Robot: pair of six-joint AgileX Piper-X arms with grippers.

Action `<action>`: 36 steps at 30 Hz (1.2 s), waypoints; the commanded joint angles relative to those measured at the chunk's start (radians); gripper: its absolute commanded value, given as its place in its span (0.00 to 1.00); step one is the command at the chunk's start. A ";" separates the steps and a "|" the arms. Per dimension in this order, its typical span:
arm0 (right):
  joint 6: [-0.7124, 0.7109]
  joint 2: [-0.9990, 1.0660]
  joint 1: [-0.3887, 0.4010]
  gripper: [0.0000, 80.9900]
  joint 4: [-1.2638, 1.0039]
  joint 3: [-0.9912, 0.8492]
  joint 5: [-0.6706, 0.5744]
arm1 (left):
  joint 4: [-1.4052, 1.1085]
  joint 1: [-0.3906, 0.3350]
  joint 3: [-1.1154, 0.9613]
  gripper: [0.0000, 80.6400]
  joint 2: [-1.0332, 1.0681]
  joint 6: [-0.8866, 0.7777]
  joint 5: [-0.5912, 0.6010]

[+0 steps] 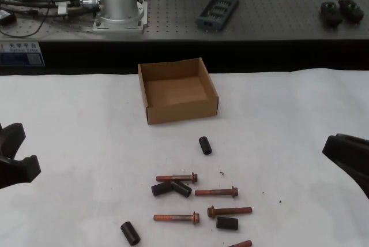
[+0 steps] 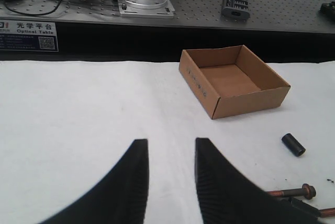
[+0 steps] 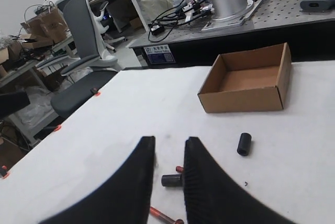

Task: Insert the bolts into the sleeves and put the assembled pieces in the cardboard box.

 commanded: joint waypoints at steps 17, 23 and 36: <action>-0.352 0.592 0.145 0.21 0.491 -0.457 -0.090 | 0.383 -0.001 -0.300 0.29 0.133 0.273 0.066; -0.504 0.802 0.219 0.21 0.823 -0.712 0.097 | 0.406 -0.001 -0.416 0.29 0.143 0.359 0.009; -0.586 0.882 0.337 0.21 0.872 -0.774 0.236 | 0.683 -0.001 -0.468 0.29 0.143 0.374 0.011</action>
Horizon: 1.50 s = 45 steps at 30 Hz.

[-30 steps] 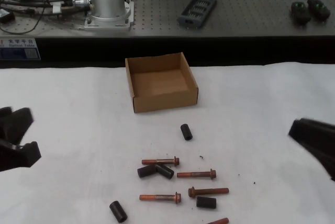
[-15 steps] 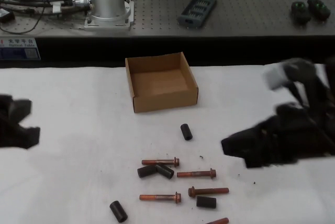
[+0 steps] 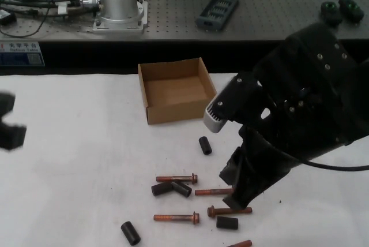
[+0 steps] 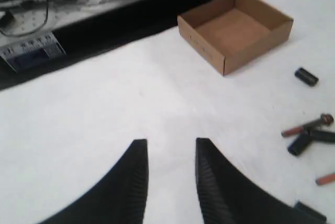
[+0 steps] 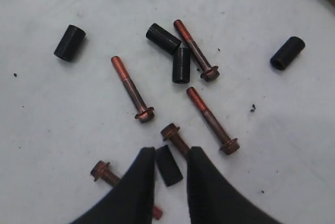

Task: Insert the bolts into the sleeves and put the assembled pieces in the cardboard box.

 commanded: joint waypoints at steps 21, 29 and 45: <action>0.189 0.177 0.056 0.21 0.133 -0.010 -0.060 | 0.120 -0.001 -0.011 0.29 0.000 -0.119 0.061; -0.031 0.296 0.083 0.33 0.284 -0.012 0.010 | 0.120 -0.001 -0.011 0.29 0.000 -0.114 0.061; -0.210 0.292 0.249 0.33 0.326 -0.096 0.114 | 0.120 -0.001 -0.011 0.29 0.000 -0.114 0.061</action>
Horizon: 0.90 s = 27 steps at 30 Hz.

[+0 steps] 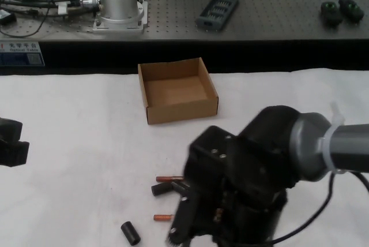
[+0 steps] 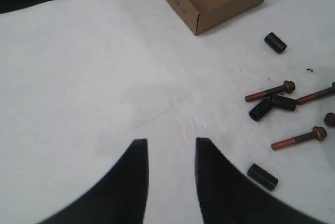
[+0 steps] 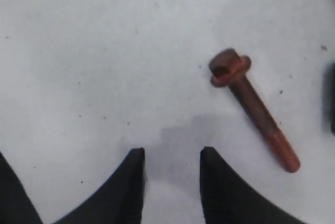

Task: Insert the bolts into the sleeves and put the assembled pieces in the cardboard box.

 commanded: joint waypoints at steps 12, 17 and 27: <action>-0.293 0.020 0.005 0.33 -0.110 -0.033 0.137 | -0.005 -0.001 -0.011 0.29 -0.033 0.007 0.049; -0.295 0.072 -0.007 0.33 -0.139 -0.033 0.149 | -0.005 -0.001 -0.011 0.29 -0.082 0.091 0.049; -0.285 0.144 -0.051 0.33 -0.170 -0.043 0.118 | -0.001 -0.001 -0.012 0.29 -0.141 0.101 0.049</action>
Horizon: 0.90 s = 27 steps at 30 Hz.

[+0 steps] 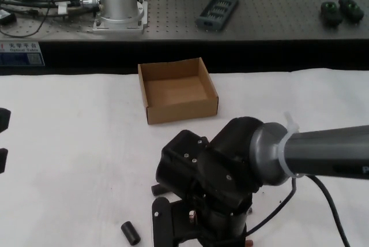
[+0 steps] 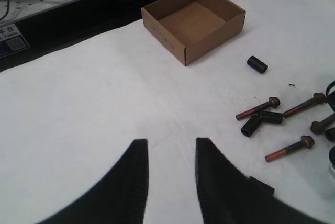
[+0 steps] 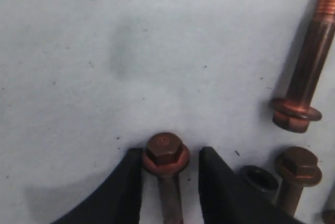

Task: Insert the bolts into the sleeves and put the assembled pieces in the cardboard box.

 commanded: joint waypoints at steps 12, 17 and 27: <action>0.285 0.018 -0.092 0.05 -0.015 -0.007 -0.114 | 0.025 -0.001 -0.014 0.29 -0.008 0.008 0.004; 0.492 0.016 -0.109 0.01 -0.044 -0.007 -0.156 | 0.025 -0.001 -0.014 0.29 -0.008 0.008 0.004; 0.687 -0.174 -0.123 0.01 -0.150 -0.001 -0.284 | 0.032 -0.001 0.027 0.29 0.038 0.137 0.012</action>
